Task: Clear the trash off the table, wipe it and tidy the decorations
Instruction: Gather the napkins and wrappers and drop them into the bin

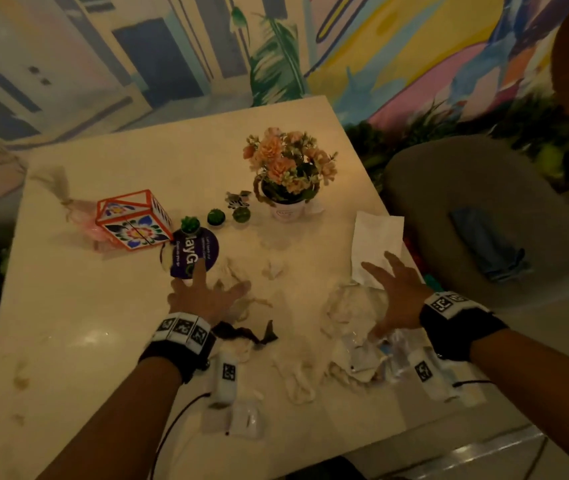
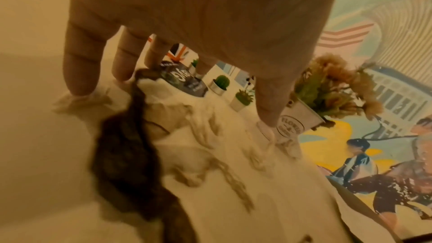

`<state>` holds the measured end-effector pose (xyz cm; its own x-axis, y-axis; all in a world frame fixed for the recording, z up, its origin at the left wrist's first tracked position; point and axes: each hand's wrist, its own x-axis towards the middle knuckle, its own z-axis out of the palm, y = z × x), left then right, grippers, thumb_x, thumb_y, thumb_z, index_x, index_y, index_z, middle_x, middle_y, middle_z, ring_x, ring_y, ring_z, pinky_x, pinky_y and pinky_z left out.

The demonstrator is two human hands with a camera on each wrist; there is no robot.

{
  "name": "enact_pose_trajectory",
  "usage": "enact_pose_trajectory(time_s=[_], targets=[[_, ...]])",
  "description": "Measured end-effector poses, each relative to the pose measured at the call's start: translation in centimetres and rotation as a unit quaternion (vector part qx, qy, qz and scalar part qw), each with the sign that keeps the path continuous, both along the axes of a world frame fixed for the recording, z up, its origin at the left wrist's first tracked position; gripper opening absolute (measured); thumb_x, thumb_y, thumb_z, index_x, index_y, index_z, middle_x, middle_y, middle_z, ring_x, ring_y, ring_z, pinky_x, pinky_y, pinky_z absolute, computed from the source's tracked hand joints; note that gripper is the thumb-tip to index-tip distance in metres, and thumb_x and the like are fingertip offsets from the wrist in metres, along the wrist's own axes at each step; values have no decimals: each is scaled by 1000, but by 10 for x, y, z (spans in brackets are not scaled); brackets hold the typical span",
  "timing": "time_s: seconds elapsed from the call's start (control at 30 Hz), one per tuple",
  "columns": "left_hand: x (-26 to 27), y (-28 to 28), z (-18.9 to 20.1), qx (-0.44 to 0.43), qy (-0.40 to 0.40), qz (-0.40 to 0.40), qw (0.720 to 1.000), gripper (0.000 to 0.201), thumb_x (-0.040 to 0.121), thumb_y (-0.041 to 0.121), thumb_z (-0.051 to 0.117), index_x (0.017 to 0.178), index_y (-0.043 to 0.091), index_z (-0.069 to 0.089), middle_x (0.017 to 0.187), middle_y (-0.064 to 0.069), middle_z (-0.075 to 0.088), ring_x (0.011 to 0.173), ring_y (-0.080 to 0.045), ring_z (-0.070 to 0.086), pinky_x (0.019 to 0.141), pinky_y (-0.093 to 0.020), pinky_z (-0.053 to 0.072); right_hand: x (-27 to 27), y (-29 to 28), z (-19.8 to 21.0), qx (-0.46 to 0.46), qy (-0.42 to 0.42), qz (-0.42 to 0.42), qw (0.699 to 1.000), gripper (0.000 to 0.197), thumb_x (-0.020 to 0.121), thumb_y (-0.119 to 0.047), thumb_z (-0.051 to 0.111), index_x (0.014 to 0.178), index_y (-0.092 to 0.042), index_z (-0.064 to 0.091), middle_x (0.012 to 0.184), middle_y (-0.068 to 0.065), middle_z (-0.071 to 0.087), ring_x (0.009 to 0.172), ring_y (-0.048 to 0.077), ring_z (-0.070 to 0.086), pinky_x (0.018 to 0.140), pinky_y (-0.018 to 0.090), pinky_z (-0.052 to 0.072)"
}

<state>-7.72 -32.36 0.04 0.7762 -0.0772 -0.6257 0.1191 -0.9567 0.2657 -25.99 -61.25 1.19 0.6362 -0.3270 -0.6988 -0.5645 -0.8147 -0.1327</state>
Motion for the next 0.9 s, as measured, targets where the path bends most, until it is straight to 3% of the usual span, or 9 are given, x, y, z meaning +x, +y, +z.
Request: enact_pose_trajectory(time_s=[0.13,0.2,0.27,0.4,0.5,0.6,0.7,0.8,0.9], targets=[[-10,-48,1,23,-7,-53,998,116,54,93,46,147,44,-3,156,-17,-7,140,-48,7,112,-57,16,1,1,0,69,12,17,997,141,41,-64,84,142,-51,-13,156,-4,-26,145,35,-10,114,57,18],[-13,-67,-6,37,-7,-80,996,118,51,95,43,147,45,-3,157,-17,-10,143,-44,0,113,-57,11,-1,3,-2,64,17,43,997,142,40,-64,84,139,-54,-17,156,-2,-26,144,35,-12,113,60,19],[-18,-80,-13,38,-12,-91,995,110,55,92,43,147,46,2,158,-12,-10,143,-42,-3,112,-59,13,-3,5,-6,43,20,78,996,144,40,-62,85,135,-57,-23,155,-2,-28,144,35,-11,110,62,19],[-38,-95,-21,3,-112,-135,985,54,81,53,52,129,36,32,135,-12,21,122,-40,26,96,-50,37,-5,18,-14,11,10,121,993,147,43,-49,89,131,-58,-29,154,-2,-25,142,39,-7,107,66,21],[-45,-95,-28,-30,-156,-139,978,34,81,24,59,112,23,45,121,-12,30,105,-34,35,88,-42,37,3,26,-21,22,-17,116,993,141,46,-33,90,135,-60,-16,153,-1,-15,139,40,0,104,60,35],[-41,-89,-30,-66,-150,-111,980,17,81,5,58,96,10,54,114,-11,35,95,-32,44,85,-38,42,16,28,-22,36,-43,107,993,118,51,-23,89,137,-51,12,145,4,3,130,36,19,97,47,46],[-32,-81,-27,-96,-134,-93,982,13,82,-3,56,82,9,57,100,-7,42,86,-29,50,82,-33,45,24,30,-19,49,-82,87,992,76,59,-15,81,118,-34,37,130,5,19,115,32,35,88,44,51],[-25,-70,-19,-117,-142,-47,982,15,85,1,54,81,14,62,103,-8,56,96,-27,55,77,-26,38,32,33,-22,42,-101,104,989,39,68,-12,75,97,-18,50,119,6,27,101,31,45,84,42,51],[-24,-54,-10,-160,-161,-36,973,8,87,8,59,87,14,64,105,-7,58,97,-27,56,78,-27,40,39,32,-22,55,-91,128,986,26,72,-15,75,83,-16,52,117,8,34,96,29,51,85,38,50]])
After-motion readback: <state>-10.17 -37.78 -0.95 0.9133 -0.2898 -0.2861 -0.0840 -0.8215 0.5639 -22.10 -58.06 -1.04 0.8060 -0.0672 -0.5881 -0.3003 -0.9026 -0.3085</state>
